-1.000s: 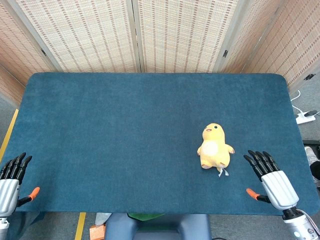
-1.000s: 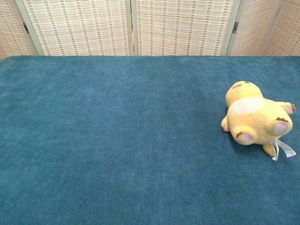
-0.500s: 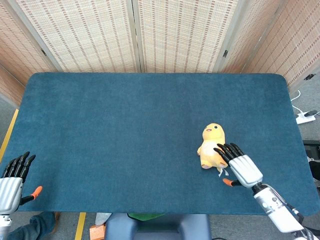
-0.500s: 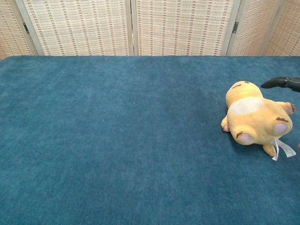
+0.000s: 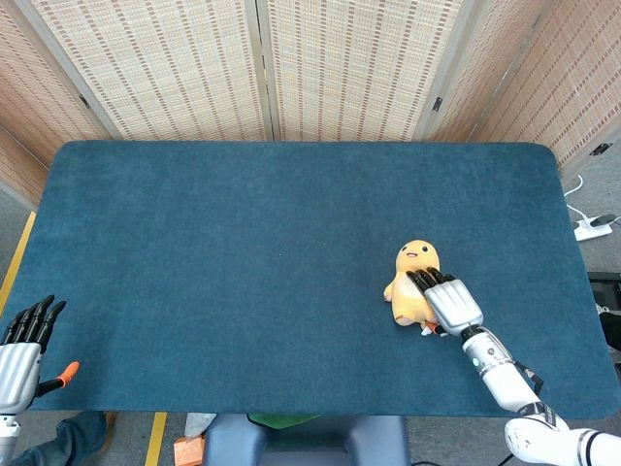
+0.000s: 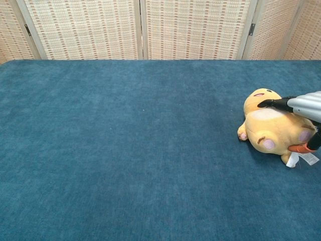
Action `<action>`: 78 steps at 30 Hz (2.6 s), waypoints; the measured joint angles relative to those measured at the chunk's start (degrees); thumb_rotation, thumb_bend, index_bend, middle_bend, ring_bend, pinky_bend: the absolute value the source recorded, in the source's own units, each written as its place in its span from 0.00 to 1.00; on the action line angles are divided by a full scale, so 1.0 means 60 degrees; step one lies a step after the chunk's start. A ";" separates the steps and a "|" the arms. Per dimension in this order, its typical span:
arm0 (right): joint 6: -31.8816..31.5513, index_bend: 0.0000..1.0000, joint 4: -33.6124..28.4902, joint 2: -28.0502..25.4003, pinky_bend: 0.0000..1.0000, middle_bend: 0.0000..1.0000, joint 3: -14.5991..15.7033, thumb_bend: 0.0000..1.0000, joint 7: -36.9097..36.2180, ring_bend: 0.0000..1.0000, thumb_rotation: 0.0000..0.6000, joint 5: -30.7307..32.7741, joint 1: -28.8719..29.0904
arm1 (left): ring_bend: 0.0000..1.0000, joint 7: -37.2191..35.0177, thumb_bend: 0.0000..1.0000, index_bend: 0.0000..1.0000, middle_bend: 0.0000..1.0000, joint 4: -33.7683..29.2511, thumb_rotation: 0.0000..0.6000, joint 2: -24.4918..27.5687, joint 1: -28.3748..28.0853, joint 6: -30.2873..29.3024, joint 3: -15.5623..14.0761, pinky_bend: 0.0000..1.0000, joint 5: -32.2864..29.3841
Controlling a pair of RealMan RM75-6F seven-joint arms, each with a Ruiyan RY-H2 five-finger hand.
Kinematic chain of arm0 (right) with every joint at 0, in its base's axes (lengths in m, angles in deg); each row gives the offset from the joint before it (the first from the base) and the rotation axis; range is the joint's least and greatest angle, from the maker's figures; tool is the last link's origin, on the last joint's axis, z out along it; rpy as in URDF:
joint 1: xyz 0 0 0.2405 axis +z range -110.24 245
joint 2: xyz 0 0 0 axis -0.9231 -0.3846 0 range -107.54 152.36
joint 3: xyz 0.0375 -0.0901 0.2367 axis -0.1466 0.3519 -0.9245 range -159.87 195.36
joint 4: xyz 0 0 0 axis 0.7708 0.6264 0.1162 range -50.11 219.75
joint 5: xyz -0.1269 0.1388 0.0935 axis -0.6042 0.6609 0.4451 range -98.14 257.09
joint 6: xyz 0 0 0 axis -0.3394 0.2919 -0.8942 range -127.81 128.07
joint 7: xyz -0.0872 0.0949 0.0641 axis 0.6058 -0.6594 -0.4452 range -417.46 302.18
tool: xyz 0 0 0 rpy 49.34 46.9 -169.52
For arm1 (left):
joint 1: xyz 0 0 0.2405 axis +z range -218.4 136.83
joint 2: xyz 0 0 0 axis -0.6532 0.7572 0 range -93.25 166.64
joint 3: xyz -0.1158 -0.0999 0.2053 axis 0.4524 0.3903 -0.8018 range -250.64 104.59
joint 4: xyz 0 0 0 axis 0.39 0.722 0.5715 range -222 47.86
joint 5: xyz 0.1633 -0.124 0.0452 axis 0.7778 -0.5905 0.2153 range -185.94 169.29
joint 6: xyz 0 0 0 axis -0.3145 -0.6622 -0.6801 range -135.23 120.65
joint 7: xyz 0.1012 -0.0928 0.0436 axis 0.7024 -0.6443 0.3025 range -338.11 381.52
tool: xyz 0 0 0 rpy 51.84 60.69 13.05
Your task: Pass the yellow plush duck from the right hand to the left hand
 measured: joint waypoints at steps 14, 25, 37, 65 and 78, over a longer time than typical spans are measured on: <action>-0.3152 0.75 0.1002 0.1263 0.95 0.79 0.0254 0.65 -0.3190 0.70 1.00 -0.4464 0.0348 | 0.00 -0.0038 0.24 0.00 0.00 -0.0043 1.00 0.0029 -0.0087 0.0134 -0.0030 0.09 0.0034; -0.2897 0.75 0.1971 0.3646 0.89 0.72 0.0236 0.56 -0.4216 0.64 1.00 -0.5757 0.1887 | 0.00 -0.0428 0.24 0.00 0.00 -0.0001 1.00 0.0161 -0.0133 0.0263 -0.0124 0.10 0.0122; -0.2545 0.00 0.5685 0.5860 0.16 0.00 0.0206 0.03 -0.5883 0.00 1.00 -0.5613 0.2775 | 0.00 -0.0906 0.24 0.00 0.00 0.0114 1.00 0.0315 -0.0107 0.0199 -0.0114 0.10 0.0085; -0.7927 0.00 0.0819 -0.0595 0.00 0.00 0.2850 0.00 -0.7762 0.00 1.00 -0.6072 -0.1342 | 0.00 -0.0295 0.24 0.00 0.00 -0.1161 1.00 -0.0019 -0.1960 0.2174 -0.0505 0.09 0.2206; -0.9570 0.00 0.1395 -0.1881 0.00 0.00 0.2683 0.00 -1.0017 0.00 1.00 -0.6278 -0.2521 | 0.00 0.3440 0.23 0.00 0.00 -0.2148 1.00 -0.2808 -0.4178 0.5119 0.0710 0.05 0.0776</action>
